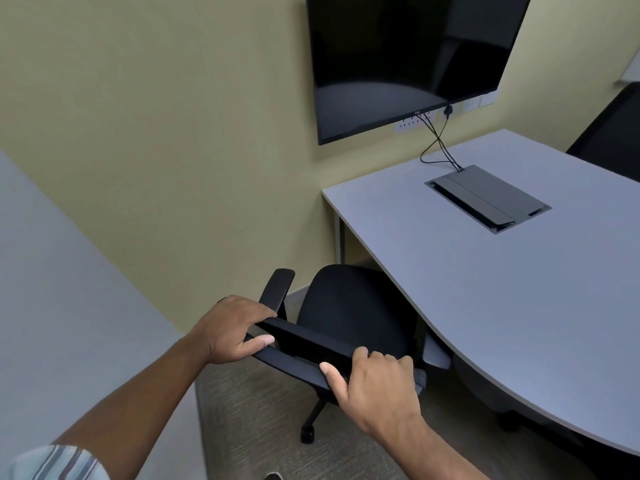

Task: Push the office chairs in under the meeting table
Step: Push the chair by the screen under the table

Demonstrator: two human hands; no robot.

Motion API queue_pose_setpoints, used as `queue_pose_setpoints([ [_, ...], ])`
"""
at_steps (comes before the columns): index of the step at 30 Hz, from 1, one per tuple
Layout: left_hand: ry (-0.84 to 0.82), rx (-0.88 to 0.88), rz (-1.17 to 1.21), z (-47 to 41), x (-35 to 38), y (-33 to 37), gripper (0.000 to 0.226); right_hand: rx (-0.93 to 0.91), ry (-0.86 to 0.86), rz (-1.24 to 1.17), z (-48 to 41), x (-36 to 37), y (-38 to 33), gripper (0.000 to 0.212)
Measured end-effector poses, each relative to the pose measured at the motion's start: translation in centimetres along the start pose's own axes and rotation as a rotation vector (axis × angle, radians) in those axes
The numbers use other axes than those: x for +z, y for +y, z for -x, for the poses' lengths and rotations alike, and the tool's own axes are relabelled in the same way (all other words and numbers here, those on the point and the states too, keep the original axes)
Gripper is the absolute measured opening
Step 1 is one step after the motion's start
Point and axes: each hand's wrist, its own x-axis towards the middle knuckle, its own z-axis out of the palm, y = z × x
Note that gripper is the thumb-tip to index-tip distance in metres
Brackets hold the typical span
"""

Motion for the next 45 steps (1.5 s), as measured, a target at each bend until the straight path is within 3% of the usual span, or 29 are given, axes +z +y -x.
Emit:
queue_pose_setpoints([
  [15, -0.048, 0.297, -0.006, -11.4, -0.8, -13.7, 0.056, 0.31, 0.032, 0.035, -9.2, 0.6, -7.8, 0.084],
  [23, -0.075, 0.405, -0.007, -16.5, -0.8, -19.6, 0.06, 0.442, 0.113, 0.034, -13.6, 1.5, -11.4, 0.074],
  [45, -0.071, 0.562, 0.029, -28.3, -0.4, -23.9, 0.054, 0.56, 0.13, 0.038, -22.4, 2.7, -9.8, 0.075],
])
